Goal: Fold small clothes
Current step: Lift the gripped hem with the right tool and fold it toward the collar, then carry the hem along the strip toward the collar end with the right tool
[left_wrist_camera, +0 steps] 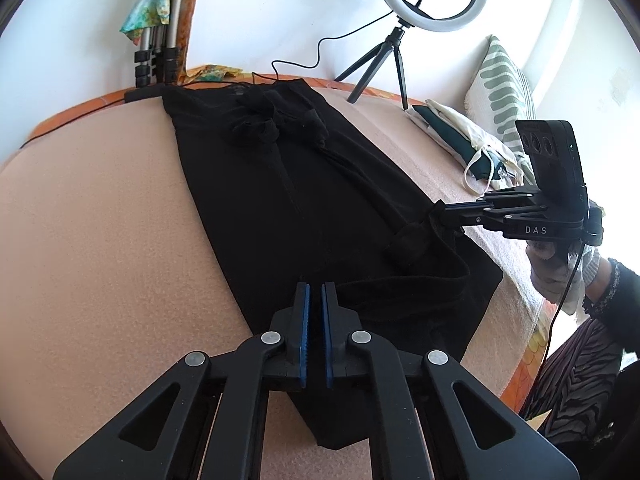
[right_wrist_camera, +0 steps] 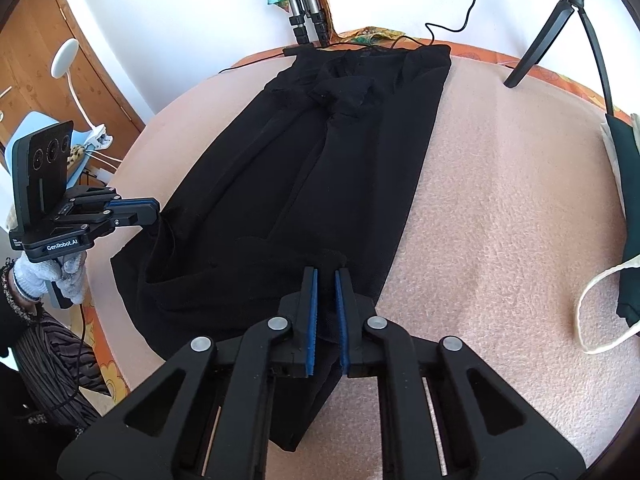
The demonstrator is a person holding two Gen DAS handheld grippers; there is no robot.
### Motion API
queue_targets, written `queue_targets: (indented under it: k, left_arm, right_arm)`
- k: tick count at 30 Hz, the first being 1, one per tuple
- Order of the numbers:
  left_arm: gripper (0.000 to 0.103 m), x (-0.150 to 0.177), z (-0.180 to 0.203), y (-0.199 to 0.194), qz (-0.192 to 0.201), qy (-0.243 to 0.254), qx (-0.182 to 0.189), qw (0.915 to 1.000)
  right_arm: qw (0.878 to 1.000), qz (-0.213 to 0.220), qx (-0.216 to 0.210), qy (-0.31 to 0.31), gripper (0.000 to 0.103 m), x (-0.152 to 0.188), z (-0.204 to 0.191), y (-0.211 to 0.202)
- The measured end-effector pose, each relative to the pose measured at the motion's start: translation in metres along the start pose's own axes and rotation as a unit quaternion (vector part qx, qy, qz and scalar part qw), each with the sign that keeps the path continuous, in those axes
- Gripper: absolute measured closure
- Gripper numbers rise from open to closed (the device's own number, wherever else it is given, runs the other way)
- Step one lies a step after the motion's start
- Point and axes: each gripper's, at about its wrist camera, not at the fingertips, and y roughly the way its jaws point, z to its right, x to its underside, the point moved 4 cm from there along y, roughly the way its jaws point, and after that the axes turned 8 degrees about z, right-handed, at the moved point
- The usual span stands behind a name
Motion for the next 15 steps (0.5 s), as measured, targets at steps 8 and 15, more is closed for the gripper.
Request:
queue_targets:
  k: [8,15]
  left_arm:
    - [0.101,-0.005,-0.019,0.000,0.013,-0.037,-0.029,0.9988]
    - [0.091,-0.012,-0.049,-0.019,0.019,-0.108,-0.023,0.9937]
  right_arm:
    - [0.999,0.013,0.019,0.047,0.098,-0.007,0.022,-0.002]
    - [0.999,0.003,0.012,0.051,0.098,-0.004,0.024,-0.001]
